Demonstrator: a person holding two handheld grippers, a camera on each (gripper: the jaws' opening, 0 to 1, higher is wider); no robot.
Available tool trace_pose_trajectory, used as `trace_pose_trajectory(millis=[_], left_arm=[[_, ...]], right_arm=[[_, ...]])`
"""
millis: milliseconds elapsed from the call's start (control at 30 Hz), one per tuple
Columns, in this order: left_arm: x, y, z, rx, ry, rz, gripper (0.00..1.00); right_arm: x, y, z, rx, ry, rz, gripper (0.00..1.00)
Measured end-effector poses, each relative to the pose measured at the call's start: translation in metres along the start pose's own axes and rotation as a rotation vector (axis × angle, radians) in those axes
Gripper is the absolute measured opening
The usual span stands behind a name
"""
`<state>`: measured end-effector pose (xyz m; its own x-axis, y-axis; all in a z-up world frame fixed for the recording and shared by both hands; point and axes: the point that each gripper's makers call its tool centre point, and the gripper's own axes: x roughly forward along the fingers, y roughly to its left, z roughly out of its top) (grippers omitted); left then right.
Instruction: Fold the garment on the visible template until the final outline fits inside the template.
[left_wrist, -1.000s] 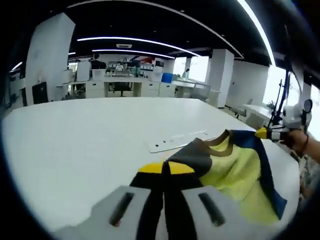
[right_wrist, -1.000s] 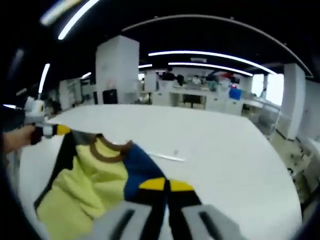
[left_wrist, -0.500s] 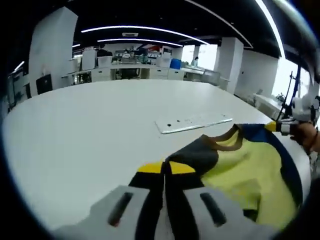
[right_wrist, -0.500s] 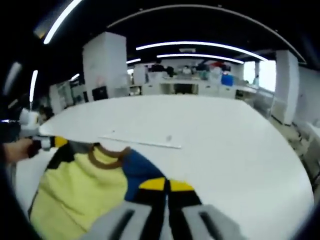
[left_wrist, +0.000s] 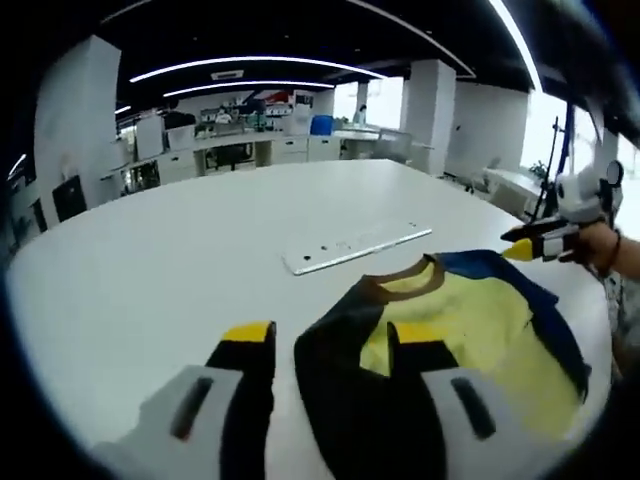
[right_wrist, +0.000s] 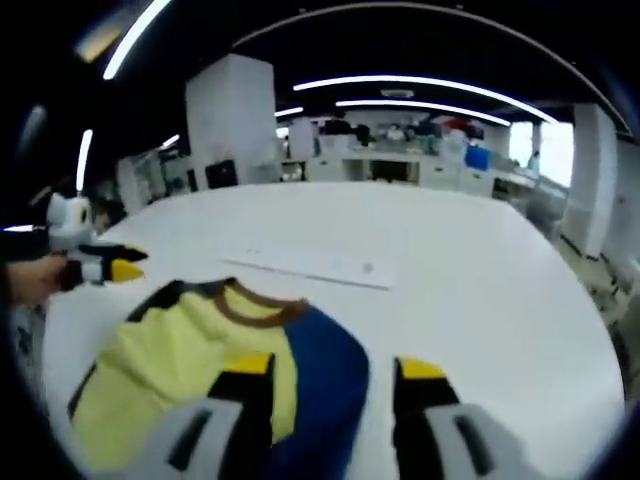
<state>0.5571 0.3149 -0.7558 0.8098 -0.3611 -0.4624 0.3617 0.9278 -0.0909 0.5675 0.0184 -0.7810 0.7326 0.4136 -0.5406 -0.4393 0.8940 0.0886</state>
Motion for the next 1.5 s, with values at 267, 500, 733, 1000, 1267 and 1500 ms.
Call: trace_pose_trajectory(millis=[267,500,733,1000,1267,1500], left_arm=[[-0.045,-0.046,0.026,0.113,0.000,-0.068,0.65],[-0.093,-0.090,0.042,0.151,-0.046,-0.124,0.65],[-0.133,-0.119,0.041,0.109,-0.071,-0.133,0.70],[-0.167,-0.186,0.052,0.082,-0.117,-0.212,0.73],[-0.188,-0.264,0.081,0.113,-0.185,-0.321,0.73],[-0.179,-0.277,0.077,0.079,-0.160,-0.316,0.71]], right_arm=[[-0.028,0.022,0.007,0.000,0.003,0.076,0.65],[-0.064,0.055,0.001,-0.022,0.007,0.137,0.70],[-0.095,0.075,-0.014,-0.018,0.021,0.165,0.74],[-0.117,0.087,-0.042,0.003,0.048,0.180,0.76],[-0.131,0.094,-0.054,0.010,0.052,0.196,0.77],[-0.140,0.098,-0.066,0.036,0.065,0.198,0.77]])
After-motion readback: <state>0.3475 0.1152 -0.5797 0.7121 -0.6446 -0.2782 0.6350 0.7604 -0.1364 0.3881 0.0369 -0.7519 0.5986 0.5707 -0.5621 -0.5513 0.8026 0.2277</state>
